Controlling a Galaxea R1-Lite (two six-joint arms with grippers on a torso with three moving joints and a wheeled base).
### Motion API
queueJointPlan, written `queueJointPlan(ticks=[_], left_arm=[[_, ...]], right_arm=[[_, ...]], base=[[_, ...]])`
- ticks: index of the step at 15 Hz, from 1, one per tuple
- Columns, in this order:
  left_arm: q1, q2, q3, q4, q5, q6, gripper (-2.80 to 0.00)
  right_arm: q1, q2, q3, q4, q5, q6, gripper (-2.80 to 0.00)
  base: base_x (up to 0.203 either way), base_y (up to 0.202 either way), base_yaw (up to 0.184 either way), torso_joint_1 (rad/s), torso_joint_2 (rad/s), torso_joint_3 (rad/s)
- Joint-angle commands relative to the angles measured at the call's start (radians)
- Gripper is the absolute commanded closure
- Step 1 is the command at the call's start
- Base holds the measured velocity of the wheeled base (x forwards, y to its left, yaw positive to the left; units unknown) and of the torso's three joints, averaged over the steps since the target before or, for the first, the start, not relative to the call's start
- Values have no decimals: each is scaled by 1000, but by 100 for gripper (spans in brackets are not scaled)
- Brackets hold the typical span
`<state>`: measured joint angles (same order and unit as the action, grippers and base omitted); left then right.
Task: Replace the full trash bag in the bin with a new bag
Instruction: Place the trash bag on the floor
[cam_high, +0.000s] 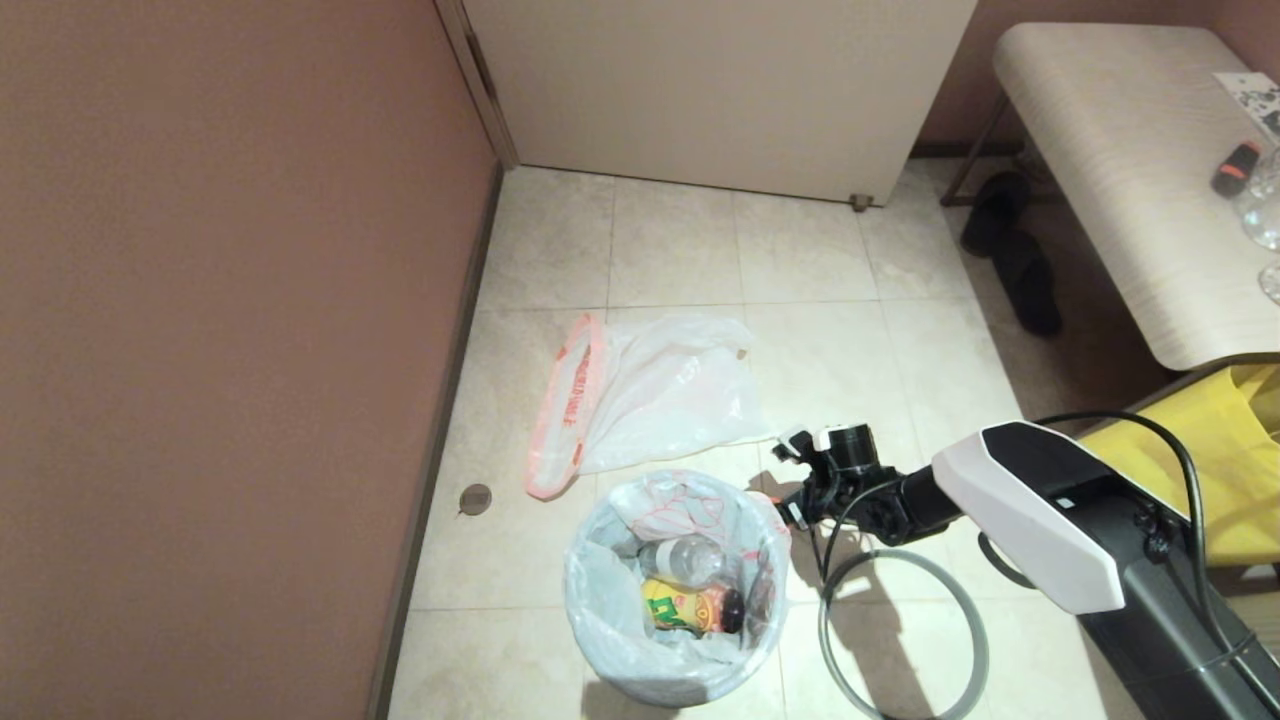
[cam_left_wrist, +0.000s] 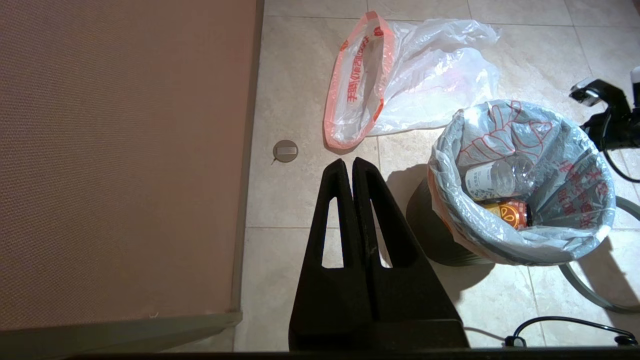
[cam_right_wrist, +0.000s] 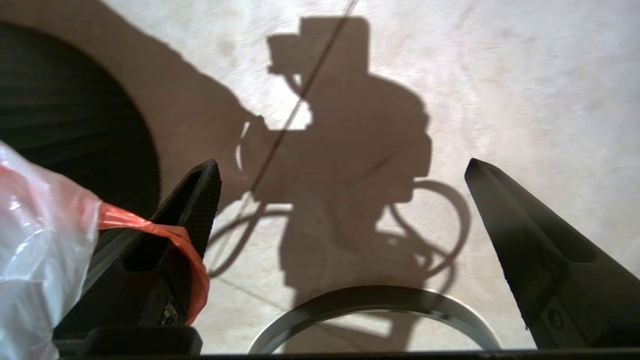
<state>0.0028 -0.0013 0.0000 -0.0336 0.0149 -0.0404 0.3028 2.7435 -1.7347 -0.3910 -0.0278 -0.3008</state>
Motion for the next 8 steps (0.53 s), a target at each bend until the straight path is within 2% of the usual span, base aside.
queueJointPlan(ticks=[1,4,8], left_arm=[[0,1,0,-1,0,-1,0],[0,1,0,0,0,-1,0],[0,1,0,0,0,-1,0]], right_arm=[[-14,-40,2,-12,-26,-3,-280],[-43,-96,17,-11,-90,-12,-280],[-73,-138,59,-11,-93,-20,-280]], base=[[0,0,0,0,0,0],[0,0,0,0,0,0],[0,0,0,0,0,0]])
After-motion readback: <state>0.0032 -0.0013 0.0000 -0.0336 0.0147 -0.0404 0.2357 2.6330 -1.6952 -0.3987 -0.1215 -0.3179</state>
